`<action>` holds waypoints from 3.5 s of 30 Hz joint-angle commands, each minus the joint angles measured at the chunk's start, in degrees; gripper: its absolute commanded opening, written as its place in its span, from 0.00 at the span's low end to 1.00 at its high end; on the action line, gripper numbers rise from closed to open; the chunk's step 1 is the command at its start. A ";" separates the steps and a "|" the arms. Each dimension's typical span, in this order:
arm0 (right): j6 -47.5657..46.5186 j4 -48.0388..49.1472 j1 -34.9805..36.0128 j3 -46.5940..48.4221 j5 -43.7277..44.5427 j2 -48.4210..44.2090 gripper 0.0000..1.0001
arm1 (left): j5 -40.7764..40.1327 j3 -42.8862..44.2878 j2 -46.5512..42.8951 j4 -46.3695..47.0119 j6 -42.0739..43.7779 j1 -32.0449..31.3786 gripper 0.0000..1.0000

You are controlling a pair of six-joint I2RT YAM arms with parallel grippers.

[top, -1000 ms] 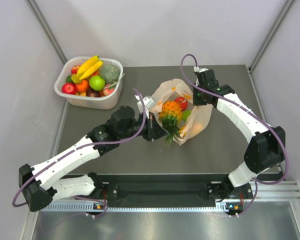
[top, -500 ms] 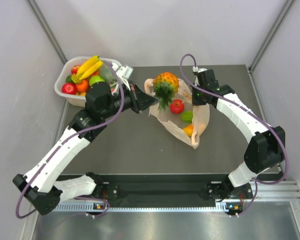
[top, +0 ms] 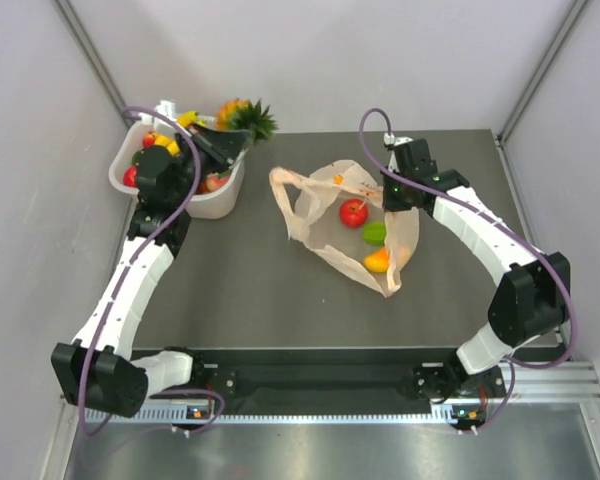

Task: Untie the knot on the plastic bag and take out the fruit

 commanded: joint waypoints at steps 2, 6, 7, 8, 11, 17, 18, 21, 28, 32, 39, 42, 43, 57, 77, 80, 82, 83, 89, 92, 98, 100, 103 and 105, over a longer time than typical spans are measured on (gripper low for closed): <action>-0.61 2.04 -0.34 -0.16 0.27 0.60 0.00 | 3.34 0.30 1.20 18.05 -16.21 3.96 0.00; -0.69 1.95 -0.33 -0.25 -0.70 0.69 0.00 | -4.71 -0.67 -0.11 17.81 -14.30 5.55 0.00; -0.78 1.95 -0.33 -0.25 -0.87 0.69 0.00 | -7.10 0.73 -0.20 15.88 -8.80 5.55 0.00; -0.78 2.04 -0.33 -0.34 -0.96 0.77 0.00 | -9.30 1.44 -0.11 14.20 -6.48 5.55 0.00; -0.78 2.13 -0.33 -0.52 -1.58 0.77 0.00 | -17.39 2.93 0.93 11.47 2.92 5.63 0.00; -0.87 2.21 0.10 -0.60 -2.02 1.39 0.00 | -28.12 5.57 7.26 10.50 15.94 6.34 0.00; -0.87 2.21 0.11 -0.60 -2.28 1.39 0.00 | -28.91 5.75 8.23 10.76 17.43 6.77 0.00; -0.96 2.30 0.37 -1.04 -2.37 1.48 0.00 | -29.36 5.84 11.92 13.82 20.07 7.48 0.00; -1.22 2.21 0.90 -1.22 -2.46 1.74 0.00 | -29.71 7.85 20.79 18.49 20.35 9.50 0.00; -1.40 2.21 0.98 -1.22 -2.37 1.65 0.00 | -29.54 9.62 24.14 17.00 19.65 10.12 0.03; -1.40 2.13 1.07 -1.04 -2.55 1.30 0.00 | -30.59 9.18 25.47 14.37 18.76 10.38 0.75; -1.40 1.86 0.98 -0.87 -2.63 1.04 0.00 | -28.14 8.39 23.28 14.36 18.07 10.38 0.97; -1.31 1.69 1.07 -0.78 -2.55 0.95 0.00 | -26.13 8.04 22.31 14.54 17.89 10.38 0.99; -2.27 -3.58 1.33 -1.04 -4.02 -5.20 0.00 | 14.83 -12.61 -4.32 14.46 14.97 -8.49 0.87; -2.10 -12.02 5.12 -0.96 -3.95 -12.14 0.00 | 11.43 -14.55 11.83 6.19 44.76 -43.94 0.66; -2.63 -13.07 5.12 -0.52 -4.30 -12.50 0.00 | 8.53 -13.06 16.66 4.43 49.96 -43.32 0.66; -2.80 -13.17 5.20 -0.52 -4.91 -12.93 0.00 | 8.96 -12.71 20.08 7.14 51.37 -41.57 0.66; -2.80 -13.17 5.29 -0.69 -5.35 -13.28 0.00 | 9.22 -12.36 21.23 8.46 51.55 -40.95 0.66; -3.07 -13.08 5.29 -1.22 -6.50 -13.29 0.00 | 11.94 -6.30 32.74 10.76 52.60 -37.17 0.66; -3.24 -12.82 5.29 -1.39 -7.20 -12.94 0.00 | 13.09 -2.08 38.72 10.93 52.78 -36.91 0.66; -3.86 -12.20 5.47 -2.27 -8.26 -12.50 0.00 | 15.55 3.89 46.11 14.19 51.28 -36.91 0.71; -4.03 -12.02 5.47 -2.45 -8.43 -12.41 0.00 | 15.38 5.39 48.48 14.10 51.20 -36.99 0.71; -4.12 -11.59 5.47 -2.63 -8.96 -12.32 0.00 | 15.03 7.68 51.38 13.84 51.20 -36.90 0.73; -4.12 -11.32 5.47 -2.80 -9.31 -12.06 0.00 | 15.11 9.08 53.40 14.01 50.50 -36.90 0.75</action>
